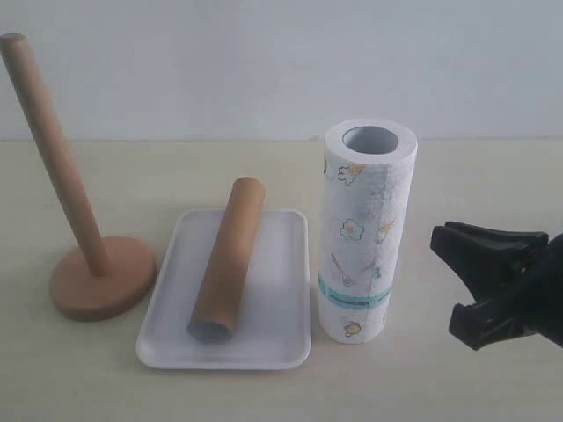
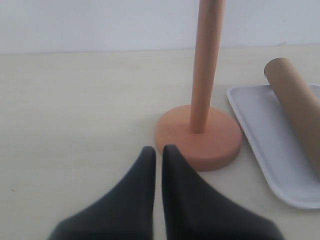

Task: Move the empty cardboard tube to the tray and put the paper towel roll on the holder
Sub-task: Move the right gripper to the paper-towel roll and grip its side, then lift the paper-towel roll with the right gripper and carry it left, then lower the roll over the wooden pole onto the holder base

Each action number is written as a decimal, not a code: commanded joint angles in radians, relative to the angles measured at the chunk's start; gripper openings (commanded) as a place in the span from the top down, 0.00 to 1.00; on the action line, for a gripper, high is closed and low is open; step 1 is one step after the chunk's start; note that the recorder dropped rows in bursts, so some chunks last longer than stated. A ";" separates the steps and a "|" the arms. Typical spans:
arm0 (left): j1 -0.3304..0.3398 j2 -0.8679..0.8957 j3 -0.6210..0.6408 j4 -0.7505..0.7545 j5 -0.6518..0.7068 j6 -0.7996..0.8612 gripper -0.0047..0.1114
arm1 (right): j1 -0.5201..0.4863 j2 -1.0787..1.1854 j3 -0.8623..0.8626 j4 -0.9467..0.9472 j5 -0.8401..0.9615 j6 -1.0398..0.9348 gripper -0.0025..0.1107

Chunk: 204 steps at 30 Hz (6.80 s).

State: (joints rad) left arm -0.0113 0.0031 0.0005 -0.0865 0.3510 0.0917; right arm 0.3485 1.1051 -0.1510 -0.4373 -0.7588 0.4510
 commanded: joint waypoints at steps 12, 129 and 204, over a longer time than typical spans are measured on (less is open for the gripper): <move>0.002 -0.003 0.000 -0.003 -0.007 0.004 0.92 | 0.001 0.190 -0.059 -0.018 -0.122 0.021 0.14; 0.002 -0.003 0.000 -0.003 -0.012 0.006 0.92 | 0.080 -0.018 -0.466 -0.135 0.073 0.138 0.98; 0.002 -0.003 0.000 -0.003 -0.012 0.006 0.92 | 0.498 1.017 -1.803 -0.907 0.258 0.980 0.98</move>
State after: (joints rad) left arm -0.0113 0.0031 0.0005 -0.0865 0.3472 0.0953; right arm 0.8380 2.0989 -1.9514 -1.3419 -0.4807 1.4599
